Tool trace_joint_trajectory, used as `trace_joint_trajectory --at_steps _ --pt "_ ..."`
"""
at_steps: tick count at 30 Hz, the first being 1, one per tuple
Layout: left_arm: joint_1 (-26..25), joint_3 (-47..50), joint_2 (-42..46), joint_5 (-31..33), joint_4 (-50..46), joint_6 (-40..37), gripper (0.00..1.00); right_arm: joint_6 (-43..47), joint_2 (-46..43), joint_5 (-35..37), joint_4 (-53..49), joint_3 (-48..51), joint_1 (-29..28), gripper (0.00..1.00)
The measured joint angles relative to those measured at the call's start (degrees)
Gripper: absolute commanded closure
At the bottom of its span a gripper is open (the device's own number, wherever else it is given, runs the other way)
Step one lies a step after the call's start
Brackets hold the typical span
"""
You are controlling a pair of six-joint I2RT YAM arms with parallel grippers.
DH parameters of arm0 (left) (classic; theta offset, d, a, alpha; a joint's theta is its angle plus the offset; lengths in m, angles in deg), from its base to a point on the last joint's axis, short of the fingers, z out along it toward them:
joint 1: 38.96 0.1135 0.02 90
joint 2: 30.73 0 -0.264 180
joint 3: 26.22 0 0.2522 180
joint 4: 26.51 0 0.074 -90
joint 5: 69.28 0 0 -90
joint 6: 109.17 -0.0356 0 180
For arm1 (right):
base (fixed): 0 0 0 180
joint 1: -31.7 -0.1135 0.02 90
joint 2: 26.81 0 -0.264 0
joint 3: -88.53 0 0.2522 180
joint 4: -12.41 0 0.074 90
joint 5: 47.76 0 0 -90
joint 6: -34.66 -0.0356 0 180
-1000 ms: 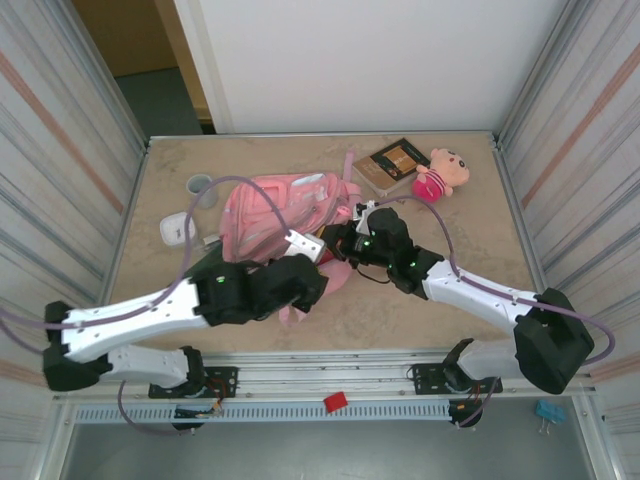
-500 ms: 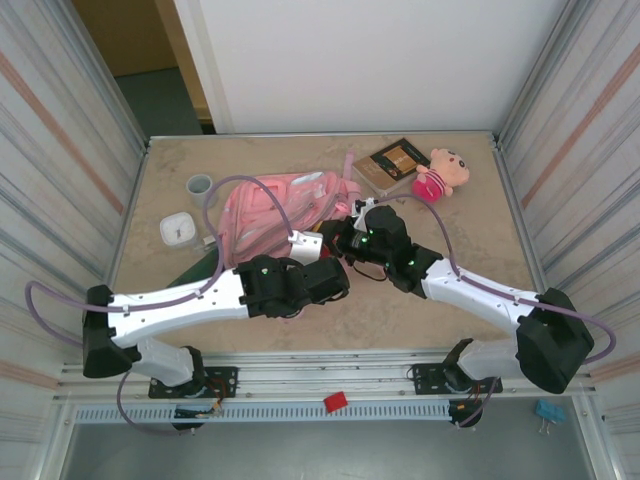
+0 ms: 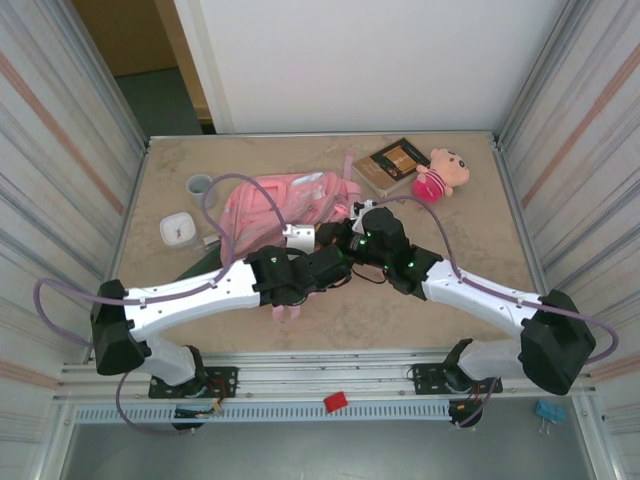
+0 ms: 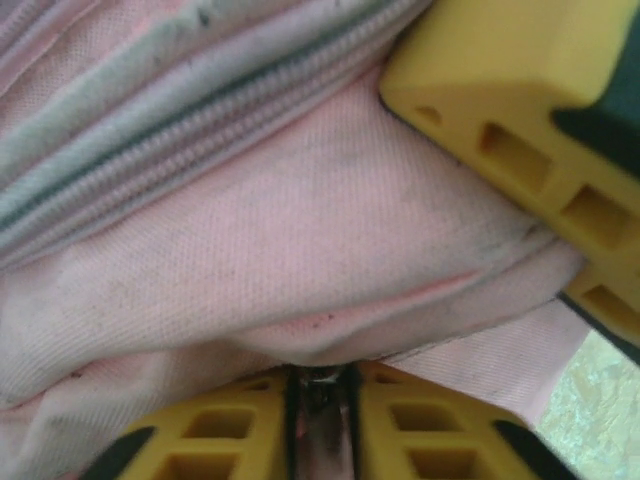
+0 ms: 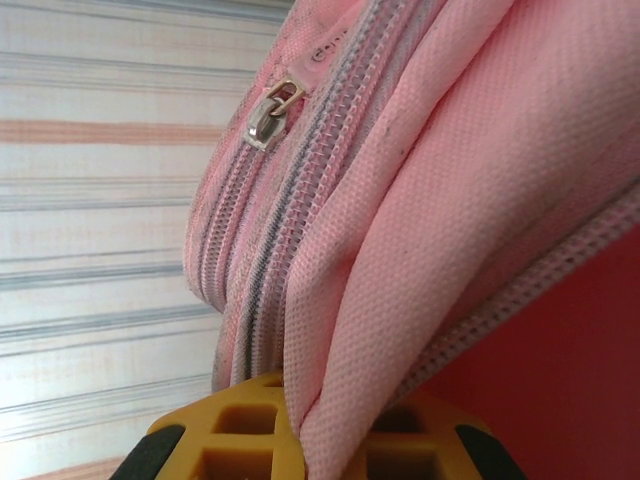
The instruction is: Pack the student bag
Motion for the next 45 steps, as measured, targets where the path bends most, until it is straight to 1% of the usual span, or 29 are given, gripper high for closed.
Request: trace_joint_trajectory --at_steps 3,9,13,17,19,20,21,22,24,25,26,27,29,32,34,35,38,41,43,45 --pt "0.0 0.9 0.5 -1.0 1.7 -0.3 1.0 0.4 -0.7 0.7 -1.7 0.0 0.0 0.99" --pt "0.0 5.7 4.1 -3.9 8.3 -2.3 1.0 1.9 -1.7 -0.1 -5.0 -0.1 1.9 1.0" --pt "0.3 9.4 8.1 -5.8 13.0 -4.2 1.0 3.1 -2.1 -4.3 -6.8 -0.1 6.5 1.0" --pt "0.7 14.6 14.0 -6.4 16.4 -6.8 1.0 3.9 -2.6 -10.5 -7.7 -0.1 13.9 1.0" --pt "1.2 17.9 17.4 -6.6 18.4 -8.7 1.0 4.3 -2.8 -12.7 -7.9 -0.1 16.7 0.99" --pt "1.7 19.8 19.3 -7.0 20.0 -10.1 1.0 4.5 -2.8 -13.8 -8.0 -0.1 18.1 0.96" --pt "2.4 21.6 20.9 -7.5 21.4 -11.3 1.0 4.5 -2.9 -14.6 -8.1 -0.1 19.0 0.88" --pt "3.1 23.0 22.1 -8.3 23.0 -12.4 1.0 4.5 -3.0 -14.9 -8.3 -0.1 19.4 0.77" --pt "4.8 25.5 24.2 -10.2 26.4 -14.7 1.0 4.5 -3.3 -15.4 -8.2 -0.1 19.5 0.48" --pt "5.4 26.2 24.6 -11.0 27.7 -15.7 1.0 4.0 -3.6 -15.3 -7.8 -0.1 19.2 0.4" --pt "5.9 26.6 24.8 -11.8 29.0 -16.7 1.0 3.4 -4.0 -14.5 -7.0 0.0 18.6 0.36" --pt "6.3 26.8 24.7 -12.4 30.5 -17.7 1.0 2.8 -4.5 -13.4 -5.9 0.3 17.6 0.33" --pt "6.5 26.8 23.9 -13.7 32.9 -19.4 1.0 1.3 -5.6 -10.7 -4.0 1.2 14.3 0.32" --pt "6.5 26.7 22.0 -15.6 36.4 -21.4 1.0 -0.5 -6.6 -6.0 -1.8 2.8 8.5 0.32" --pt "6.5 26.6 20.7 -16.6 38.2 -22.5 1.0 -1.4 -6.8 -3.4 -1.1 3.5 5.8 0.34" --pt "6.5 26.6 20.2 -17.3 38.9 -22.8 1.0 -1.6 -6.7 -2.3 -1.2 3.7 4.9 0.39" --pt "6.5 26.6 19.5 -18.8 40.9 -23.7 1.0 -1.9 -6.7 -0.2 -1.6 3.8 4.2 0.64" --pt "6.5 26.6 19.6 -19.2 41.9 -23.8 1.0 -1.3 -6.5 1.0 -2.5 3.7 4.3 0.85" --pt "6.5 26.6 19.9 -19.1 42.0 -23.8 1.0 -0.3 -6.4 0.5 -3.2 3.7 5.1 0.89" --pt "6.5 26.9 20.6 -19.1 42.1 -23.8 1.0 0.4 -6.4 -1.9 -3.8 3.7 6.8 0.9"
